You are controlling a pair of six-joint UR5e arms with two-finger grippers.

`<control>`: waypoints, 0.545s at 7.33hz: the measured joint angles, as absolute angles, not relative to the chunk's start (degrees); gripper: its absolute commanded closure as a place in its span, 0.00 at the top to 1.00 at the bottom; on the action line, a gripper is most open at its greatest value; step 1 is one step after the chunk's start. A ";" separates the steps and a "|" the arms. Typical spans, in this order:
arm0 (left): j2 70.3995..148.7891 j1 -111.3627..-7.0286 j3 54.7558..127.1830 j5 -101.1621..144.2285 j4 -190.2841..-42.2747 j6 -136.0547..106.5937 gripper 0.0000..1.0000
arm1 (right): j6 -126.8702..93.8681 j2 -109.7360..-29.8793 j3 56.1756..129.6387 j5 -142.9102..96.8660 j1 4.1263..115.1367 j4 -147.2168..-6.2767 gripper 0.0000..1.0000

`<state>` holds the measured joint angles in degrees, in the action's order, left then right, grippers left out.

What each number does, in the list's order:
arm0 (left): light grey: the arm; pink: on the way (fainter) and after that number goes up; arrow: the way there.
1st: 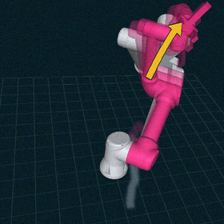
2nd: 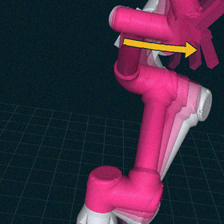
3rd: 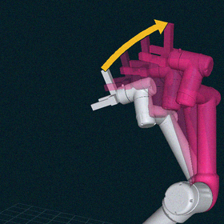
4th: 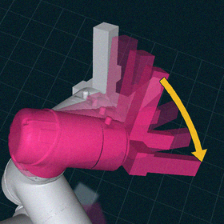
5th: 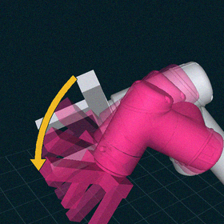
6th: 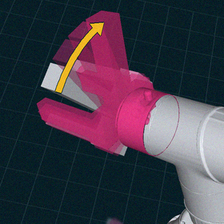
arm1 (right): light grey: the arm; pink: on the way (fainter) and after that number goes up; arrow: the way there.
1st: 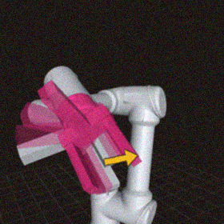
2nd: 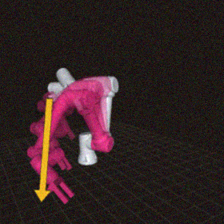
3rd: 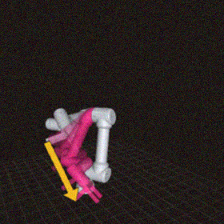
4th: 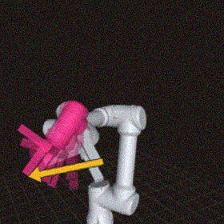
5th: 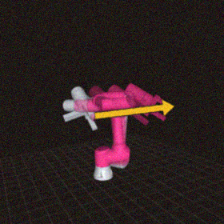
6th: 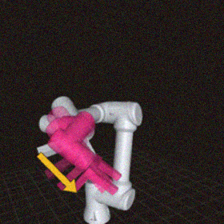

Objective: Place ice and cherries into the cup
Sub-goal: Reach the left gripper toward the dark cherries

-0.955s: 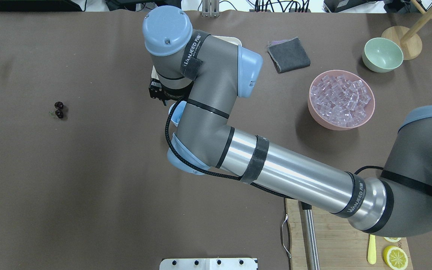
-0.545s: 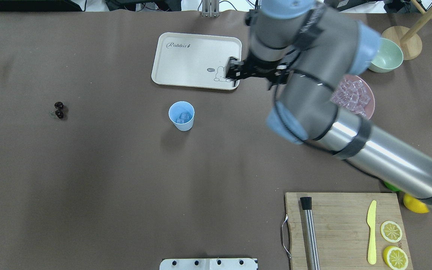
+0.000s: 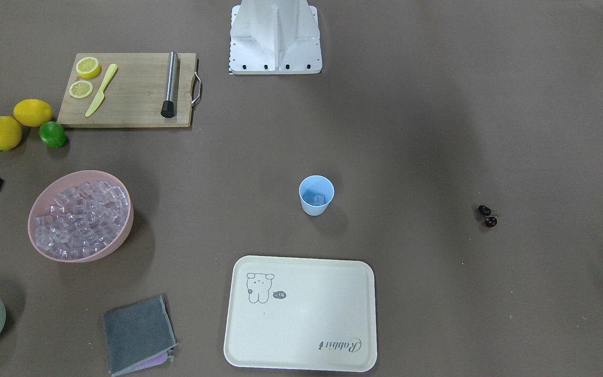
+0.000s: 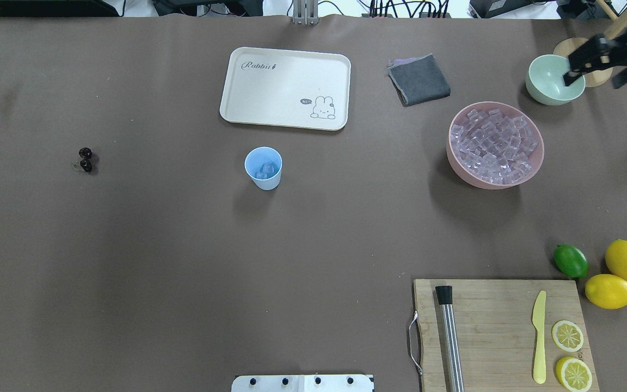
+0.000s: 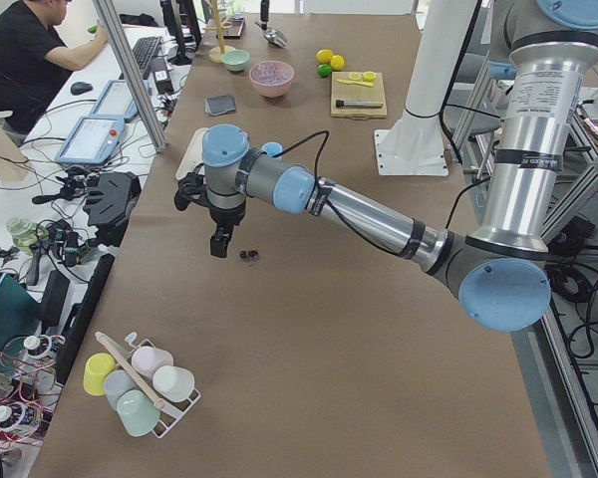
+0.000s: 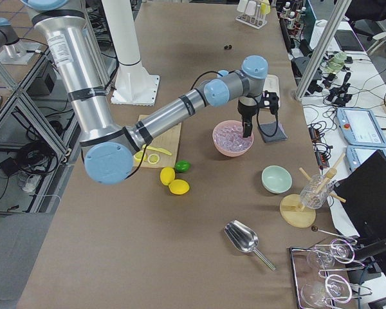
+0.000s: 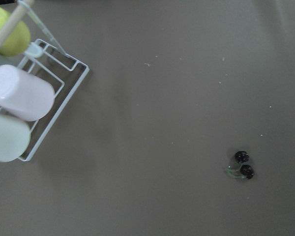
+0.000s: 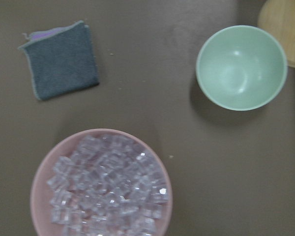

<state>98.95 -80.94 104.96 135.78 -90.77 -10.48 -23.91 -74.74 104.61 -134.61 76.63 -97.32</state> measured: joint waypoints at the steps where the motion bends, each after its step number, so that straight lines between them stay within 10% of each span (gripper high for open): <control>1: 100.50 -79.03 103.55 135.54 -93.88 -11.24 0.98 | -15.91 -78.43 104.53 -135.55 82.73 -97.89 0.99; 4: 106.99 -72.36 95.49 132.88 -96.67 -16.57 0.99 | -2.72 -88.37 107.26 -135.31 93.56 -99.47 0.99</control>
<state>106.99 -72.36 95.49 132.88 -96.67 -16.57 -2.72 -88.37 107.26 -135.31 93.56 -99.47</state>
